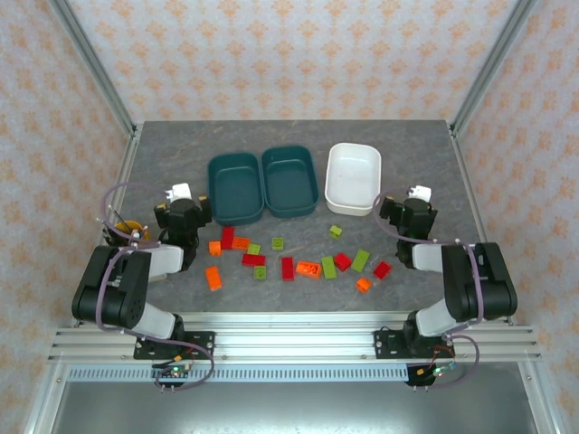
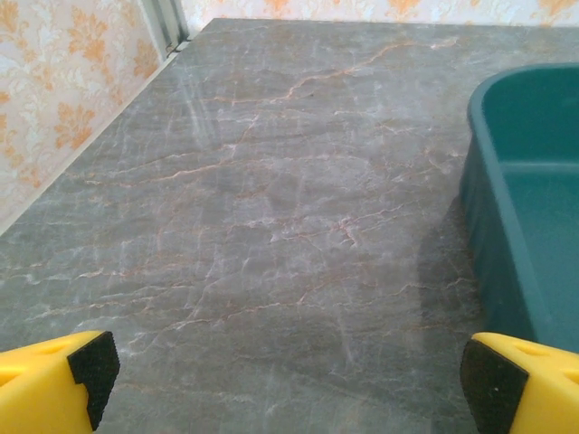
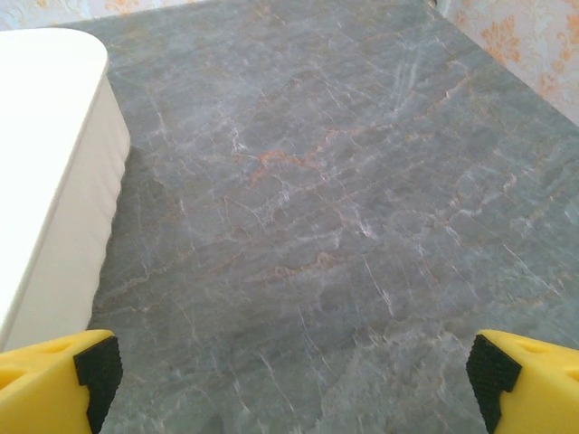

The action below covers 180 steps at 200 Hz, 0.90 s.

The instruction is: Sort the legos into containers by color

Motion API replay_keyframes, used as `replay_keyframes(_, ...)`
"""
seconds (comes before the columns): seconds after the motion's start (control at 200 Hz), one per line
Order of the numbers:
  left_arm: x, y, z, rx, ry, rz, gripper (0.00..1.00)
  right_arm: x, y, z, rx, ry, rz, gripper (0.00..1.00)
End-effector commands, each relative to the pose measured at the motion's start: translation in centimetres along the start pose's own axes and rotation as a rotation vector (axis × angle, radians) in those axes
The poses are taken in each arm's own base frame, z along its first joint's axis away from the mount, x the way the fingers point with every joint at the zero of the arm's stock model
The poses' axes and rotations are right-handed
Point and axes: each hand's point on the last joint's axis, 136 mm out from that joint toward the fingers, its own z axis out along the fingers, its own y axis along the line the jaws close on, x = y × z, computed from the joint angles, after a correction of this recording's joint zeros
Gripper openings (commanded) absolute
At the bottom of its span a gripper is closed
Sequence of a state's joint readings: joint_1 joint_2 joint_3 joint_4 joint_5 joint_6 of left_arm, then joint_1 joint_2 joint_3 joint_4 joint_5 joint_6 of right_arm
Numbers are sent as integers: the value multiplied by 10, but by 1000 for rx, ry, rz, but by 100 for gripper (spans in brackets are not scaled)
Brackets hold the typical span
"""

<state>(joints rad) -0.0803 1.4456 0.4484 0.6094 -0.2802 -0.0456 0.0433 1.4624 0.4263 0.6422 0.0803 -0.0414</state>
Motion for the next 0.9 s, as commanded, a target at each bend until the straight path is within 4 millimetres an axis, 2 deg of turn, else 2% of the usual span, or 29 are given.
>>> replay_keyframes(0.0, -72, 7, -22, -65, -60, -55, 100, -75, -10, -29, 84, -130, 63, 99)
replay_keyframes(0.045, -100, -1, -37, -45, -123, -71, 100, -112, -4, -50, 81, -226, 64, 99)
replay_keyframes(0.08, -126, -7, -50, -40, -168, -63, 100, -151, 2, -74, 78, -317, 83, 99)
replay_keyframes(0.125, -156, -16, -65, -15, -216, -71, 100, -190, 3, -97, 75, -368, 180, 99)
replay_keyframes(0.155, -176, -21, -75, 8, -247, -107, 100, -205, -4, -106, 101, -329, 302, 99)
replay_keyframes(0.195, -195, -25, -84, 34, -260, -199, 100, -212, -17, -115, 168, -224, 467, 100)
replay_keyframes(0.23, -202, -20, -88, 26, -214, -385, 100, -196, -31, -125, 281, -74, 545, 100)
replay_keyframes(0.245, -195, -16, -88, 3, -147, -447, 100, -195, -38, -134, 330, -47, 582, 100)
replay_keyframes(0.265, -194, -12, -91, -13, -82, -540, 100, -186, -42, -131, 385, 9, 583, 100)
replay_keyframes(0.315, -169, 4, -101, -132, 128, -643, 100, -175, -18, -118, 284, 170, 507, 100)
replay_keyframes(0.33, -168, 3, -103, -141, 156, -657, 100, -172, -10, -116, 251, 214, 486, 100)
replay_keyframes(0.36, -167, -12, -98, -74, 219, -638, 100, -165, 0, -119, 231, 292, 458, 96)
replay_keyframes(0.39, -164, -38, -93, 50, 297, -615, 100, -158, 4, -126, 254, 336, 426, 93)
replay_keyframes(0.425, -161, -56, -94, 123, 351, -580, 100, -148, 9, -135, 275, 374, 390, 90)
replay_keyframes(0.5, -150, -82, -110, 190, 396, -449, 100, -121, 18, -154, 271, 465, 353, 83)
replay_keyframes(0.555, -137, -103, -123, 275, 432, -361, 100, -93, 26, -163, 235, 556, 345, 79)
replay_keyframes(0.741, -67, -151, -173, 496, 604, -155, 100, 18, 36, -188, 176, 918, 337, 74)
replay_keyframes(0.826, -35, -168, -197, 573, 660, -75, 100, 50, 37, -194, 157, 995, 352, 74)
replay_keyframes(0.896, -14, -180, -215, 626, 697, -33, 100, 70, 47, -192, 106, 1033, 392, 74)
